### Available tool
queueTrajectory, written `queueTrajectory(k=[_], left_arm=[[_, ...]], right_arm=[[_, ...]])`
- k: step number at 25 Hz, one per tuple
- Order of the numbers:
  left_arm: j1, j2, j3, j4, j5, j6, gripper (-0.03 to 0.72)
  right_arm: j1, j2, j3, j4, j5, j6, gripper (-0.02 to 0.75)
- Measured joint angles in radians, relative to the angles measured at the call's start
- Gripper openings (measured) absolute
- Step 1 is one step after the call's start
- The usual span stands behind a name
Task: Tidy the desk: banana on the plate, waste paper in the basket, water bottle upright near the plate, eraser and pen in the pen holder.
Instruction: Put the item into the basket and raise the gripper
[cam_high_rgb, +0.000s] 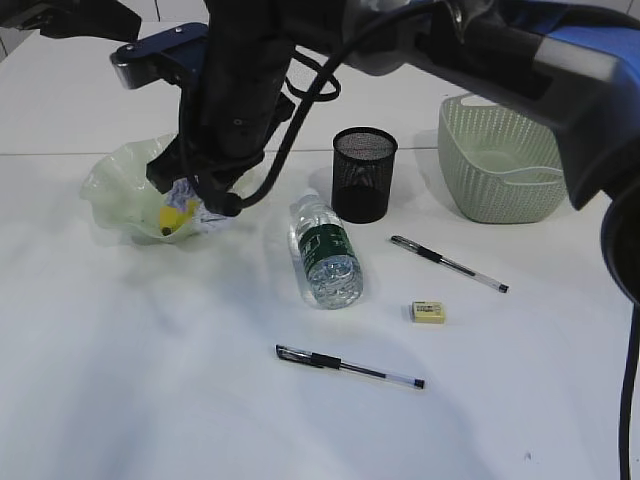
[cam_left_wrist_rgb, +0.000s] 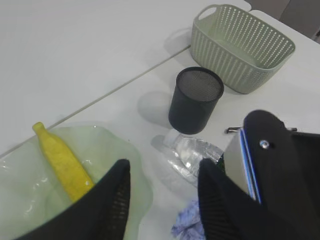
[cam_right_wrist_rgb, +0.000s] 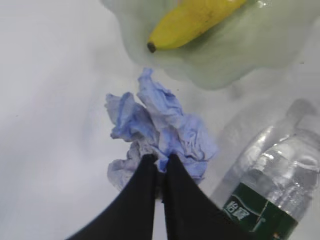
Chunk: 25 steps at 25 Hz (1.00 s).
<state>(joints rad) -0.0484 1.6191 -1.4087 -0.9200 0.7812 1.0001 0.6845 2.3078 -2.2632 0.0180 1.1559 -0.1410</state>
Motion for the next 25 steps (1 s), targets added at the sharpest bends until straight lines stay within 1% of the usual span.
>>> queueTrajectory(k=[4,8,25], left_arm=[[0.000,0.000,0.000,0.000,0.002,0.000,0.316],[0.000,0.000,0.000,0.000,0.004,0.000,0.317],[0.000,0.000,0.000,0.000,0.010,-0.002,0.317]], right_arm=[[0.000,0.000,-0.019,-0.047,0.011,0.045,0.015],[-0.016,0.000,-0.023,-0.067,0.012,0.078,0.015],[-0.183,-0.057,-0.024,-0.079,0.013,0.100,0.013]])
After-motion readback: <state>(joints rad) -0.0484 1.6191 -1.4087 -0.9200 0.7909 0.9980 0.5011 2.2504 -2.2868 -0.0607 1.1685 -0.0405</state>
